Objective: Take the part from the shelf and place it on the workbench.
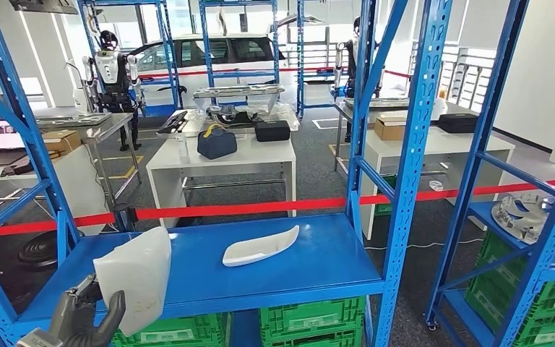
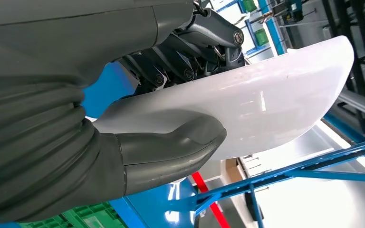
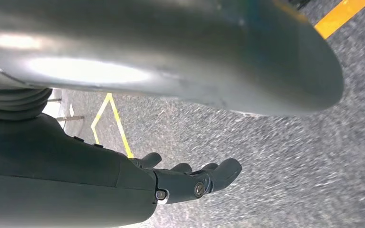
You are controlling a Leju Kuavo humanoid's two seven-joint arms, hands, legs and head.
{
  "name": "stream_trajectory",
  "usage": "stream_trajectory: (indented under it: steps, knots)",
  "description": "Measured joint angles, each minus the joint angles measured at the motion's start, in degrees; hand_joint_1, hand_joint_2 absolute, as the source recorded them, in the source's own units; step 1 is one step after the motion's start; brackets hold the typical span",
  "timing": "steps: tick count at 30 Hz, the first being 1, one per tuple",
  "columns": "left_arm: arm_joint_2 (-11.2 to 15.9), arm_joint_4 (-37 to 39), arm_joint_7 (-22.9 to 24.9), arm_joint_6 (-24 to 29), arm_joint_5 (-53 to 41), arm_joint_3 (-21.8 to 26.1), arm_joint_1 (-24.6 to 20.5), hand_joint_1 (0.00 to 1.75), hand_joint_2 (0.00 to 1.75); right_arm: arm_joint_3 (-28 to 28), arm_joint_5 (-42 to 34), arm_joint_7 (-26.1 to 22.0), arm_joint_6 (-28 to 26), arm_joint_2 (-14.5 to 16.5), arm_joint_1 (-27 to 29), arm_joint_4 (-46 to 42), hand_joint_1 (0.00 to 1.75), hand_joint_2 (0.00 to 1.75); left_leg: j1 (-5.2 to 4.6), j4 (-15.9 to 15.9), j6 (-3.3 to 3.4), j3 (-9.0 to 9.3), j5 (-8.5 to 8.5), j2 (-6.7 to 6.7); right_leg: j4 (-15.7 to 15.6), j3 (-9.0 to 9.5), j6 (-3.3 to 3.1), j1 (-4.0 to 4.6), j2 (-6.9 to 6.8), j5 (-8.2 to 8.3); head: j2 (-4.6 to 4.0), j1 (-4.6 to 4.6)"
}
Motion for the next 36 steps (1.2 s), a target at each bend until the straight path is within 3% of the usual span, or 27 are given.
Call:
stream_trajectory:
  steps: [1,2,5,11,13,14,15,17,18,19,21,22,24,26,27,28,29,31,33,34,36]
  knots:
    - [0.1,-0.3,-0.2,0.0,0.2,0.3,0.0,1.75,1.75,0.0,0.1,0.3,0.1,0.0,0.0,0.0,0.0,0.0,-0.21,-3.1,0.36,2.04,-0.67,-0.02,-0.1,-0.07,0.27,-0.01,0.02,0.53,0.0,0.0]
    - [0.2,-0.5,-0.3,0.1,0.4,0.6,0.1,1.75,1.75,-0.1,0.1,0.5,0.2,0.1,0.1,0.0,0.0,0.0,-0.43,-4.9,0.69,2.99,-1.17,-0.03,-0.3,-0.07,0.62,-0.05,0.03,1.09,0.0,0.0]
    - [0.3,-0.8,-0.4,0.1,0.7,1.2,0.3,1.75,1.75,-0.1,0.2,0.7,0.2,0.1,0.1,0.0,0.0,0.0,-0.68,-5.3,1.42,2.52,-0.55,-0.04,-1.0,-0.02,1.38,-0.19,0.05,2.25,0.0,-0.03]
    - [0.4,-0.8,-0.4,0.1,0.7,1.2,0.3,1.75,1.75,-0.2,0.2,0.7,0.2,0.1,0.2,0.0,0.0,0.0,-0.42,-5.6,1.71,2.3,-0.11,0.01,-1.0,-0.16,1.59,-0.06,0.1,2.45,0.0,-0.04]
    - [0.4,-0.8,-0.4,0.1,0.8,1.3,0.3,1.75,1.75,-0.2,0.2,0.7,0.1,0.1,0.3,0.0,0.0,0.0,-0.11,-5.8,2.22,1.72,0.7,0.17,-0.3,-0.68,1.77,-0.07,0.2,1.13,-0.02,-0.04]
    - [0.4,-0.9,-0.5,0.1,0.8,1.3,0.4,1.75,1.75,-0.2,0.2,0.8,0.1,0.2,0.4,0.0,0.0,0.0,0.01,-5.8,2.52,1.14,1.35,0.24,1.5,-1.33,1.89,-0.14,0.24,-1.17,-0.03,0.01]
    - [0.4,-1.0,-0.4,0.1,0.8,1.4,0.6,1.75,1.75,-0.3,0.2,0.7,0.1,0.2,0.4,0.0,0.0,0.0,-0.03,-5.7,2.76,-0.15,2.38,0.28,6.0,-2.42,2.09,-0.19,0.27,-4.54,-0.03,0.08]
    - [0.4,-2.8,-0.2,0.4,0.0,2.3,2.6,1.75,1.75,-0.4,0.7,0.2,0.6,0.2,0.3,0.0,0.0,0.0,-0.14,-4.0,2.36,-4.83,5.2,0.39,6.4,2.8,2.09,-0.15,0.34,-8.61,-0.01,0.28]
    - [0.4,-3.9,-0.2,0.6,-0.6,2.9,3.9,1.75,1.75,-0.4,1.1,-0.2,1.0,0.1,0.3,0.0,0.0,0.0,-0.23,-3.2,1.94,-6.87,6.45,0.49,4.7,5.86,1.93,-0.07,0.4,-9.2,-0.01,0.31]
    - [0.4,-5.2,-0.2,0.8,-1.1,3.4,5.2,1.75,1.75,-0.4,1.6,-0.5,1.4,0.0,0.3,0.0,0.0,0.0,-0.28,-2.5,1.44,-8.14,7.31,0.58,0.4,9.37,1.6,0.04,0.47,-8.64,-0.01,0.31]
    - [0.4,-6.2,-0.9,1.1,-1.2,3.8,6.7,1.75,1.75,-0.3,1.9,-0.5,1.5,-0.4,0.3,0.0,0.0,0.0,-0.26,-2.7,0.75,-8.37,8.14,0.57,-0.5,8.99,0.81,0.06,0.35,-8.21,-0.03,0.27]
    - [0.4,-6.4,-1.2,1.3,-1.0,4.1,7.3,1.75,1.75,-0.2,2.0,-0.3,1.4,-0.6,0.3,0.0,0.0,0.0,-0.2,-2.4,0.4,-8.74,7.5,0.48,-0.6,8.48,0.34,-0.03,0.23,-7.55,-0.03,0.21]
    - [0.4,-6.7,-1.8,1.4,-0.8,4.7,8.3,1.75,1.75,-0.2,2.1,0.6,1.0,-1.3,0.2,-0.1,0.0,0.0,0.04,0.9,-0.28,-9.99,3.07,0.28,-0.7,7.01,-0.36,-0.27,-0.09,-6.04,-0.03,0.07]
    - [0.1,-6.9,-2.2,1.4,-0.7,5.0,8.8,1.75,1.75,-0.2,2.1,1.7,0.5,-2.0,0.2,-0.1,0.0,0.0,0.24,7.6,-0.87,-11.22,-2.56,0.21,-0.7,5.26,-0.5,-0.29,-0.29,-4.59,-0.01,-0.04]
    - [-0.1,-6.9,-2.4,1.5,-0.6,5.1,9.1,1.75,1.75,-0.2,2.0,2.2,0.2,-2.4,0.3,-0.2,0.0,0.0,0.31,10.8,-1.05,-11.39,-3.73,0.21,-0.6,4.38,-0.45,-0.29,-0.38,-3.86,-0.01,-0.07]
    - [-0.3,-6.9,-2.7,1.5,-0.5,5.4,9.5,1.75,1.75,-0.2,2.0,2.6,0.0,-2.7,0.3,-0.2,0.0,0.0,0.36,12.7,-1.12,-10.98,-3.45,0.21,-0.5,3.45,-0.36,-0.29,-0.46,-3.12,0.0,-0.08]
    - [-0.5,-6.8,-3.0,1.5,-0.3,5.7,9.9,1.75,1.75,-0.2,2.0,2.9,-0.2,-2.9,0.3,-0.2,0.0,0.0,0.39,12.8,-1.09,-9.71,-1.97,0.21,-0.4,2.5,-0.24,-0.29,-0.49,-2.41,0.0,-0.1]
    - [-0.9,-6.8,-3.5,1.6,0.2,6.4,10.6,1.75,1.75,-0.2,2.0,3.4,-0.3,-3.3,0.4,-0.2,0.0,0.0,0.43,7.3,-0.77,-4.48,0.6,0.18,-0.1,0.75,0.11,-0.27,-0.49,-1.07,0.0,-0.09]
    - [-1.3,-6.8,-3.8,1.6,0.5,7.1,10.9,1.75,1.75,-0.2,2.0,3.7,-0.3,-3.6,0.4,-0.2,0.0,0.0,0.19,-0.9,-0.17,1.29,-0.5,0.14,0.0,-0.17,0.67,-0.16,-0.46,0.09,0.0,-0.07]
    - [-1.4,-6.9,-4.0,1.6,0.6,7.4,11.1,1.75,1.75,-0.2,2.0,3.7,-0.3,-3.7,0.5,-0.2,0.0,0.0,0.02,-3.5,0.22,2.76,-1.49,0.12,-0.1,-0.3,0.99,-0.14,-0.47,0.69,0.0,-0.06]
    - [-1.7,-6.9,-4.2,1.6,0.8,8.2,11.7,1.75,1.75,-0.2,2.0,3.6,-0.3,-4.0,0.6,-0.3,0.0,0.0,-0.16,-5.0,1.19,2.78,-1.41,0.18,-0.6,-0.44,1.76,-0.23,-0.45,1.86,0.0,-0.04]
